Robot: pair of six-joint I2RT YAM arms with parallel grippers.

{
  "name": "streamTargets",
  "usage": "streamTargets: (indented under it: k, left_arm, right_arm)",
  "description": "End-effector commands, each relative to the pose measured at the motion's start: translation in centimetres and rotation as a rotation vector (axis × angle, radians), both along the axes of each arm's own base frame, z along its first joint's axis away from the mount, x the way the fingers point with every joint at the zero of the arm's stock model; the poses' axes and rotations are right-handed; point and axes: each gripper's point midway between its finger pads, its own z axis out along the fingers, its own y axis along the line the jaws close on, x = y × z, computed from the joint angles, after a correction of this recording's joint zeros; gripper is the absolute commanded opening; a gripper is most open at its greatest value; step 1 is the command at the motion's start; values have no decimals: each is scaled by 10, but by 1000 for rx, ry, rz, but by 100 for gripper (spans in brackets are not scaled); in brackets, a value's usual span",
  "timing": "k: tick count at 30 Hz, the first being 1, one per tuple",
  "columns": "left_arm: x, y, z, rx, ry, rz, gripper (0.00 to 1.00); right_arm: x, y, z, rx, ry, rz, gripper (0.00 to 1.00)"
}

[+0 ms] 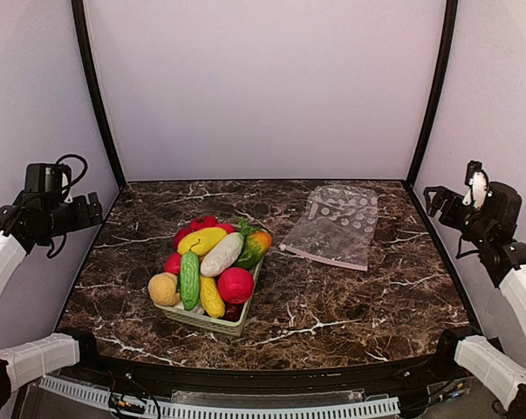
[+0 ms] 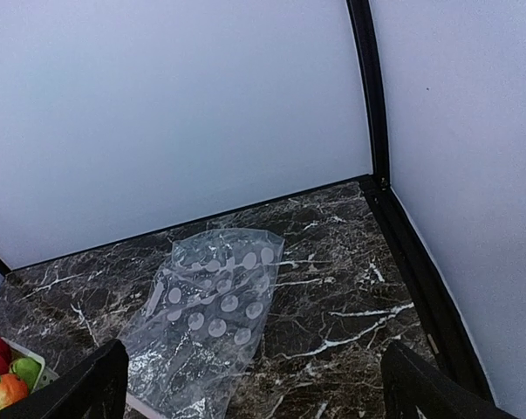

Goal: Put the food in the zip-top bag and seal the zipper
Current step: Pick up the zipper food storage bag from the center of the board.

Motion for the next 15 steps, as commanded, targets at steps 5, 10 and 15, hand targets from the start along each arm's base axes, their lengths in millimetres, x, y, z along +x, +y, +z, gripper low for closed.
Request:
streamTargets:
  k: [5,10,15]
  left_arm:
    - [-12,-42,-14,-201,25,-166,100]
    - [-4,-79,-3,-343,-32,-335,97]
    - [6,-109,-6,-462,-15,-467,91]
  right_arm:
    - [-22,17,-6,49,121,88,99]
    - [-12,36,-17,98,227,198,90]
    - [-1,69,-60,164,365,322,81]
